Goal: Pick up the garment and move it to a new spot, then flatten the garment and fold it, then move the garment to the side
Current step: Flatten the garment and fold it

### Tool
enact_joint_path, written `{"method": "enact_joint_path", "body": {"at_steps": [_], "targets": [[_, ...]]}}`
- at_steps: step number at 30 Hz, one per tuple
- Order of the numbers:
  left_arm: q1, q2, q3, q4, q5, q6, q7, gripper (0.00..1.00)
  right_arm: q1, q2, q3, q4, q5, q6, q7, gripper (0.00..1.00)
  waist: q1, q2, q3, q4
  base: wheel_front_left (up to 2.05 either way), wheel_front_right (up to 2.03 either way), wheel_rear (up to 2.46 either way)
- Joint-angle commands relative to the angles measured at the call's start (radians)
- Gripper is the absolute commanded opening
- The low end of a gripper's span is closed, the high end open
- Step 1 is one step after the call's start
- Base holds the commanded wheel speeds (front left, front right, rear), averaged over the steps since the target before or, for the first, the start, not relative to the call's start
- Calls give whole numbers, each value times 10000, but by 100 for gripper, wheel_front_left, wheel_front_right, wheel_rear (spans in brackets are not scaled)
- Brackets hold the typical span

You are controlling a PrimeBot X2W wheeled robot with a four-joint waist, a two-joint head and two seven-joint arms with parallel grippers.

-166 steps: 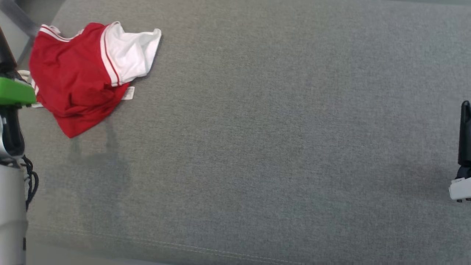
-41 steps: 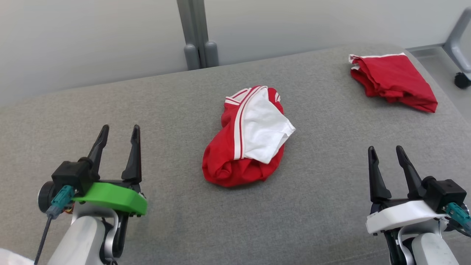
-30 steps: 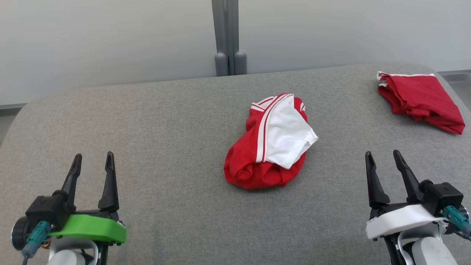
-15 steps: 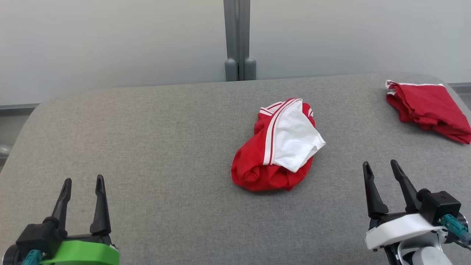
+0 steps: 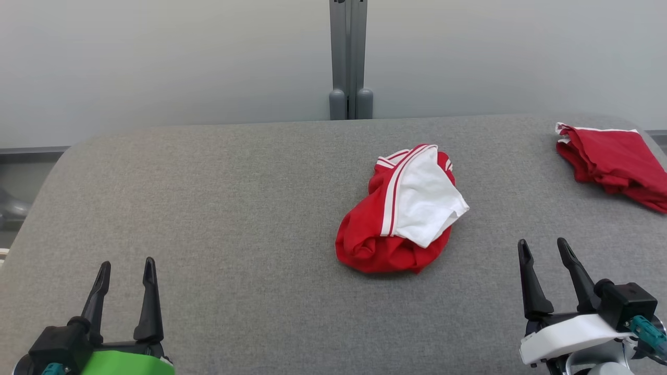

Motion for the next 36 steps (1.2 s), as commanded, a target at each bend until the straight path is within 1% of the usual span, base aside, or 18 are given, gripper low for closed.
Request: {"method": "enact_joint_path", "body": {"at_steps": [1,6,36], "targets": [[136,-29,45,59,151,-84,-27,100,146,1,-41,-47,1,-15,33,100,0,0,-10,24,0,0,0],[103,-97,60,193,211,-217,-27,100,205,46,-60,-94,-25,-15,50,100,0,0,7,63,0,0,0],[28,-270,267,410,578,-276,-27,100,277,57,-121,-79,-36,-15,179,100,0,0,45,108,0,0,0]]}}
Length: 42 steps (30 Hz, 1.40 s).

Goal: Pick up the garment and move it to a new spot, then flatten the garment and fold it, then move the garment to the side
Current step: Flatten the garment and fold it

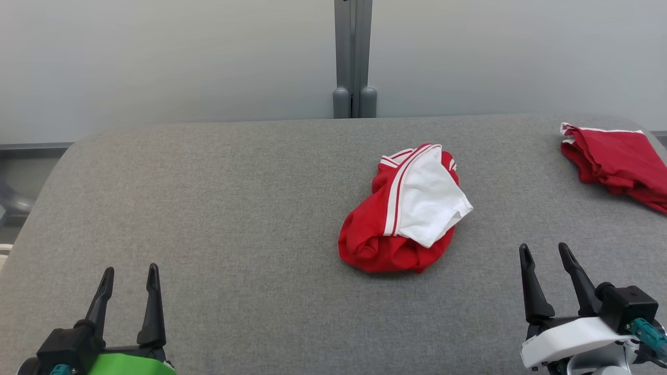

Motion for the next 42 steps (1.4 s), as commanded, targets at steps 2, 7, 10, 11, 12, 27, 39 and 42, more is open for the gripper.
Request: {"method": "enact_joint_path", "body": {"at_steps": [2,7,10,11,12,27,39,42], "targets": [[24,10,88,41,79,-53,-27,100,107,-19,-6,23,-11,-15,5,100,0,-1,-10,1,0,0,0],[7,-9,110,82,84,-82,-27,100,105,-11,5,54,-23,-15,-7,100,0,-1,-27,0,0,0,0],[-4,-21,120,100,101,-99,-27,100,90,-16,-13,71,-29,-16,-15,100,0,-1,-41,6,0,0,0],[-5,-27,122,100,106,-102,-27,100,84,-16,-18,72,-27,-16,-19,100,0,-1,-43,9,0,0,0],[-9,-34,122,103,120,-92,-27,100,79,-16,-24,79,-29,-16,-24,100,0,-1,-47,14,0,0,0],[-36,-96,104,120,217,-119,-27,100,-300,-71,133,307,36,-16,-41,100,0,-1,-94,117,0,0,0],[-358,-326,-167,275,292,-253,-27,100,-2990,-865,1087,1244,-29,-16,157,100,0,-1,361,646,0,0,0],[-526,-397,-237,308,358,-282,-26,100,-3923,-1140,1256,1722,-34,-16,285,100,0,-1,626,879,0,0,0]]}}
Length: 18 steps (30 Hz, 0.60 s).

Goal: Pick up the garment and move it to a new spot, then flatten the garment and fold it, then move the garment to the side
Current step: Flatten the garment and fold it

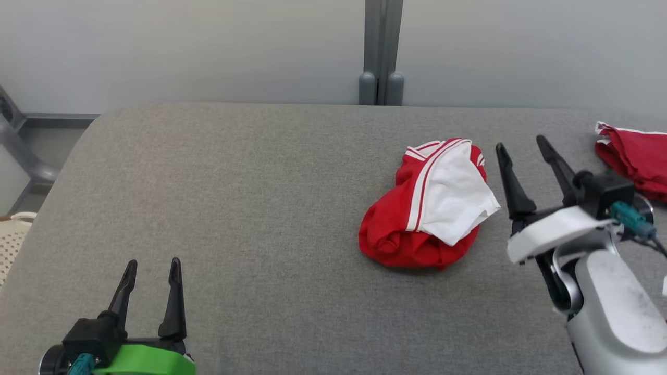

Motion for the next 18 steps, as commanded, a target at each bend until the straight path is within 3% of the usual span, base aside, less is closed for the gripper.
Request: {"method": "enact_joint_path", "body": {"at_steps": [1,8,18], "targets": [[-336,-48,-45,-2,72,-65,-26,100,-545,-188,17,233,-6,-16,45,100,0,0,430,341,0,0,0],[-963,-390,-252,39,275,-151,-17,100,-2349,-765,147,1959,38,-16,268,100,0,0,1269,1028,0,0,0],[-1472,-753,-330,238,534,-313,-17,100,-3227,-683,503,4895,856,-16,188,100,0,0,1880,1659,0,0,0]]}}
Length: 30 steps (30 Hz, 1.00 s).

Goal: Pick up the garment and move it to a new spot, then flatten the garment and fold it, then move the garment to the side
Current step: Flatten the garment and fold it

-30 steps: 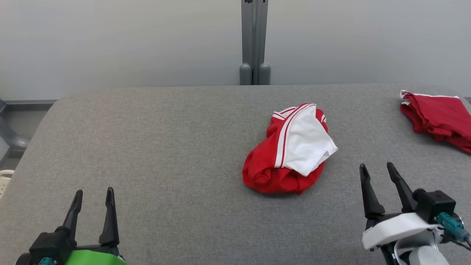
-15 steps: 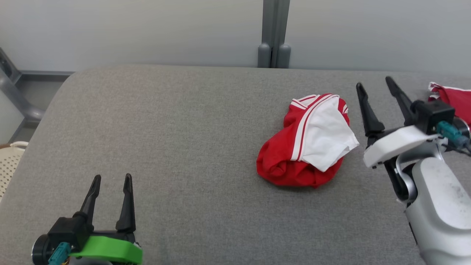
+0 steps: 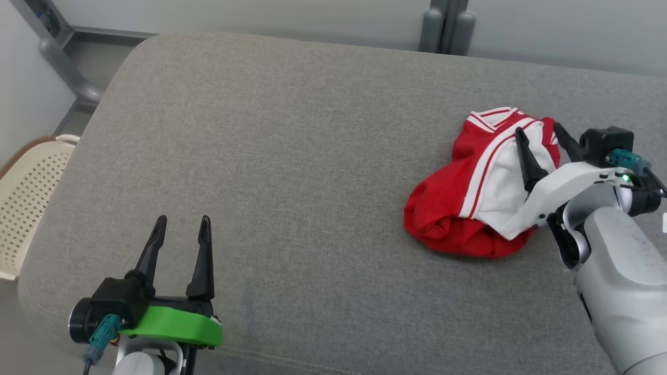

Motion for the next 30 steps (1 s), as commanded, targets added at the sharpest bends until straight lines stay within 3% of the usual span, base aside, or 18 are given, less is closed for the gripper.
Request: {"method": "enact_joint_path", "body": {"at_steps": [1,4,6,14,21,30], "targets": [[-143,-56,54,31,134,-27,-3,100,-47,67,40,221,203,-16,-105,100,0,0,265,279,0,0,0],[-120,-115,135,58,158,-68,-3,100,138,451,40,793,1138,-16,26,100,0,0,282,268,0,0,0],[-115,-162,157,74,165,-91,-3,100,202,641,140,941,1774,-16,113,1,0,0,293,239,0,0,0],[-247,-279,191,224,280,-161,-3,100,166,723,798,530,4017,-14,418,0,0,0,185,135,0,0,0],[-110,-336,196,312,346,-235,-3,100,-213,822,1787,-83,4437,-13,-91,0,0,0,-148,286,0,0,0],[115,-394,234,321,355,-282,-3,100,-597,1704,3681,-353,4531,-11,-374,0,0,0,-388,874,0,0,0]]}}
